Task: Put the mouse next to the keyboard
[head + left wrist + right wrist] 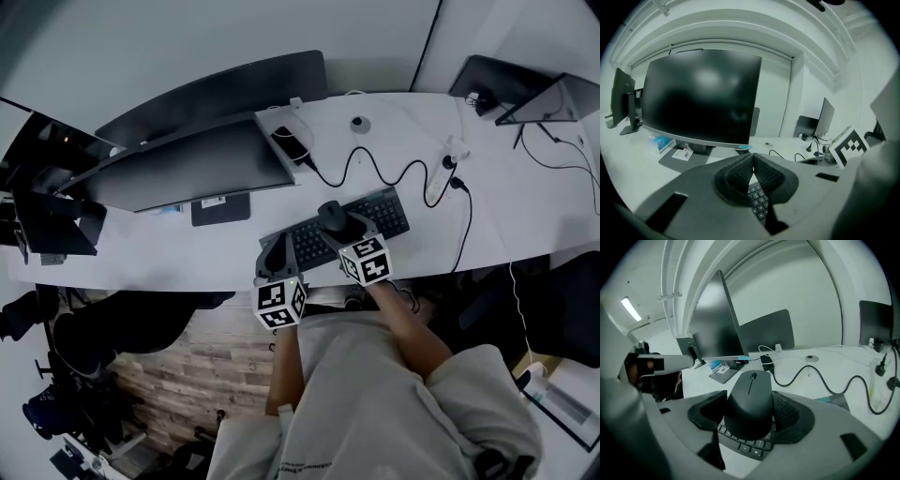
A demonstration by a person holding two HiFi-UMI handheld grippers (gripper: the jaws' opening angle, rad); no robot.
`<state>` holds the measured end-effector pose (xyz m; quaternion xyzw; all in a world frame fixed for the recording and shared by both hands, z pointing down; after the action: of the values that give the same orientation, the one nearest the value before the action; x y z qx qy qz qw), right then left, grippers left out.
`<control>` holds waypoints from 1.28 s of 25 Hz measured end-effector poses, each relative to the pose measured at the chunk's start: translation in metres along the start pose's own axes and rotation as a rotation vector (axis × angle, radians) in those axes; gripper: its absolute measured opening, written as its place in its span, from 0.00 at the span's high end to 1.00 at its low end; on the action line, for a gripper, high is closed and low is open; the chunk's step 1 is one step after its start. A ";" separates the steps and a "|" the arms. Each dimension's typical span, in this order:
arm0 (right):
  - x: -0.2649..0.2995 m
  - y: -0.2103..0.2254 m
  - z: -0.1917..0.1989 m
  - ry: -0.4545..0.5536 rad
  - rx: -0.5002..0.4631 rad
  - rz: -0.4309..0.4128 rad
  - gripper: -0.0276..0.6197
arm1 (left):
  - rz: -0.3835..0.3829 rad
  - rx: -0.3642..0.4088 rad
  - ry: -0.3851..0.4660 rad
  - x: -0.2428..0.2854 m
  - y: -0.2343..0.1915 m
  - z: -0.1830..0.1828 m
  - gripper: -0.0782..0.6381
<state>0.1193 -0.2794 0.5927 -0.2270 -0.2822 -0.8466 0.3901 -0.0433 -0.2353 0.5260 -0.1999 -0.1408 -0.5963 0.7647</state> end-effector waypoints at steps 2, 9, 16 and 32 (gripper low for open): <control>-0.008 0.009 0.004 0.003 0.005 0.013 0.49 | 0.013 0.012 -0.001 0.002 0.010 -0.001 0.86; -0.030 0.040 0.011 0.024 0.021 0.067 0.49 | 0.058 0.054 -0.003 0.013 0.039 -0.005 0.86; -0.047 0.068 0.020 0.031 0.034 0.131 0.49 | 0.106 0.088 -0.005 0.025 0.063 -0.011 0.86; -0.090 0.140 0.053 0.036 0.160 0.336 0.49 | 0.194 0.127 -0.002 0.038 0.092 -0.013 0.86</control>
<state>0.2921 -0.2719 0.6199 -0.2239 -0.2996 -0.7482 0.5479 0.0547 -0.2552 0.5189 -0.1645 -0.1591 -0.5089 0.8298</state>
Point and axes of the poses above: the fingertips, and each gripper's own axes: x forward along the fingers, y to its right, z out of its underside, the point moved 7 cm from there along -x, backward along the fingers, and after that the axes turned 4 degrees about -y, right-handed, at the moved point
